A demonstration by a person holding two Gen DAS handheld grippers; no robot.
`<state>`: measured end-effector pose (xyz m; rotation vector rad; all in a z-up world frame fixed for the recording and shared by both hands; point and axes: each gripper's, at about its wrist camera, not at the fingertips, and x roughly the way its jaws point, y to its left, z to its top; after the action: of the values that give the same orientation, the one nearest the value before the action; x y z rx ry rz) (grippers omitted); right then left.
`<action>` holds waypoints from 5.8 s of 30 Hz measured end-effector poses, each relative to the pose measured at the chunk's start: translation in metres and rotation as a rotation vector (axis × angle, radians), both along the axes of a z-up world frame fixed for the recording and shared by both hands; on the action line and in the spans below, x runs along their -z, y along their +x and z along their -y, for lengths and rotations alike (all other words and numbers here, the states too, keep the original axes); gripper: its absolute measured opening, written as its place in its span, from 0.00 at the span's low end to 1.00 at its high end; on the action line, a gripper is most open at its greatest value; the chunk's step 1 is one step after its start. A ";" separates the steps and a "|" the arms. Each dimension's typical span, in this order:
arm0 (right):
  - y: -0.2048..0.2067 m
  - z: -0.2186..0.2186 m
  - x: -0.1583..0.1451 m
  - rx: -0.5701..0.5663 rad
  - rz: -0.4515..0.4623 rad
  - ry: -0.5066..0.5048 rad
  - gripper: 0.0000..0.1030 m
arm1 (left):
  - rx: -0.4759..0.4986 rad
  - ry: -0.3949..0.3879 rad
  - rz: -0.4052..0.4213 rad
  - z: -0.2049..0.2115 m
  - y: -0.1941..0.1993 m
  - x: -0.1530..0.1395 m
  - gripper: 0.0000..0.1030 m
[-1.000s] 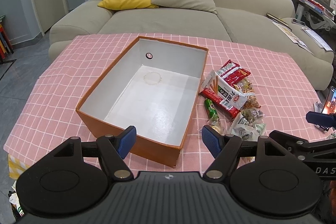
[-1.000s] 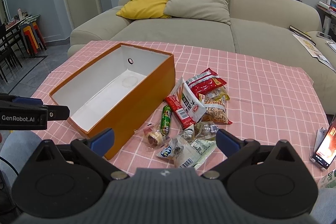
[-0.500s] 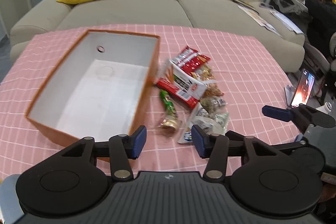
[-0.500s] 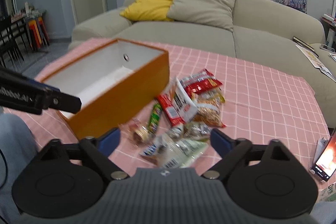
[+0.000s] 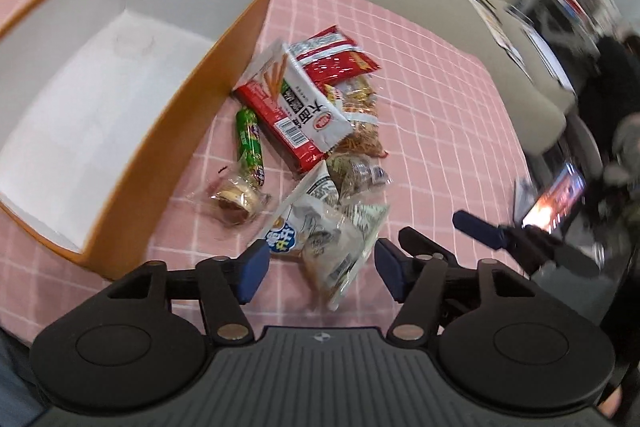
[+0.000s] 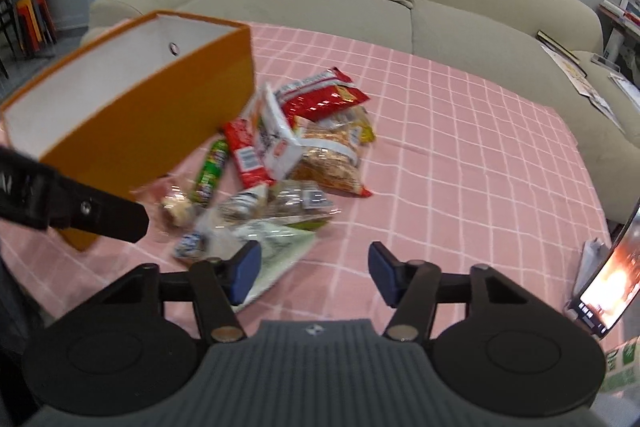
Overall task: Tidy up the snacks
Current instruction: 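Lower the left tool to the white chip bag while the right tool reaches a clear nut packet, then grasp the white chip bag with the left tool while the right tool grasps the nut packet, then carry both packets over the box and open both tools to drop them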
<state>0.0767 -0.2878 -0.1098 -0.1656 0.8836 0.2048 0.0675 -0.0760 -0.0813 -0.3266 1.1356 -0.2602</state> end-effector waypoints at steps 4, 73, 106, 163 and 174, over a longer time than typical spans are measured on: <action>0.016 0.007 0.003 -0.057 0.023 0.011 0.51 | -0.097 -0.039 -0.049 0.002 0.015 0.013 0.73; 0.045 0.025 0.060 -0.081 -0.126 0.158 0.33 | -0.091 0.039 -0.250 0.024 0.050 0.081 0.75; -0.009 0.006 -0.004 -0.065 0.020 0.136 0.09 | -0.012 0.094 0.136 -0.010 0.015 -0.019 0.39; 0.111 -0.257 -0.003 -0.675 -0.444 -0.014 0.00 | 0.224 0.500 -0.244 -0.153 0.122 0.018 0.38; 0.105 -0.255 -0.006 -0.676 -0.418 -0.036 0.26 | 0.210 0.543 -0.253 -0.147 0.124 0.031 0.47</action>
<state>0.1818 -0.0330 -0.1041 -0.4664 1.2242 0.8774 0.1917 0.0712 -0.1121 0.2494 1.4418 -0.0865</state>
